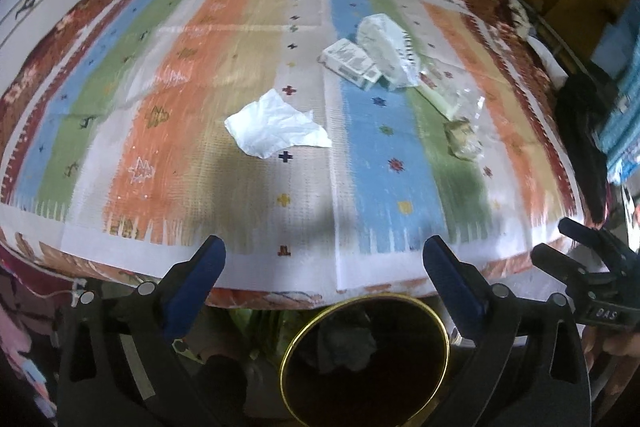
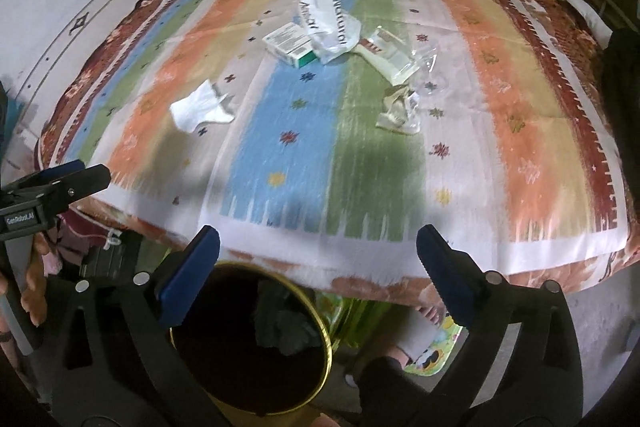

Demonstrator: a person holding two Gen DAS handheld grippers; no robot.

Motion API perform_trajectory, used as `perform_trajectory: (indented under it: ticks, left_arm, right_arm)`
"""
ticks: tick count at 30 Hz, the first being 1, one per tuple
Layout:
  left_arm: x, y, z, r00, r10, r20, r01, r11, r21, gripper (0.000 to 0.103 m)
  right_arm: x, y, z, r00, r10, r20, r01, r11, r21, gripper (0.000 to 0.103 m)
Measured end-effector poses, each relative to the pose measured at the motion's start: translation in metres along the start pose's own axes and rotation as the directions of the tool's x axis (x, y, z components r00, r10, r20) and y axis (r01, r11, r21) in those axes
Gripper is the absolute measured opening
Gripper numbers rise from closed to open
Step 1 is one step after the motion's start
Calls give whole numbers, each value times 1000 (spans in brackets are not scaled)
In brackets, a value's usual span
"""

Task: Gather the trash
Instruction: 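Move both tools from the bin toward the tissue and snack wrapper on the bed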

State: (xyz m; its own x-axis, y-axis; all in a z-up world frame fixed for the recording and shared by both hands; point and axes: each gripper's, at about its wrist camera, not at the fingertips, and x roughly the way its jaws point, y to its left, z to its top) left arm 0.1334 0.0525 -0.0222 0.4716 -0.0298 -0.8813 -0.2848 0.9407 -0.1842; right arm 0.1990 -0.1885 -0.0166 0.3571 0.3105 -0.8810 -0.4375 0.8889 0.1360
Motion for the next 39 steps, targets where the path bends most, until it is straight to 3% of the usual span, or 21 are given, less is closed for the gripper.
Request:
perform_trajectory:
  ticks: [12,33,39]
  left_arm:
    - [25,3,44,994,106,6,-107,994,15,97]
    - [93,14,94,985,160,-67,-159,987,16,97]
    - [119,22,101,972,206,-115,-205,979,23,97]
  right_arm:
    - [27,-23,36,998,-62,-22,62,998,32,94]
    - [91,-60,87,990,-118,-79,124,989,74,93]
    - [113,-66,97,984,-139,-115,146,988,55,90]
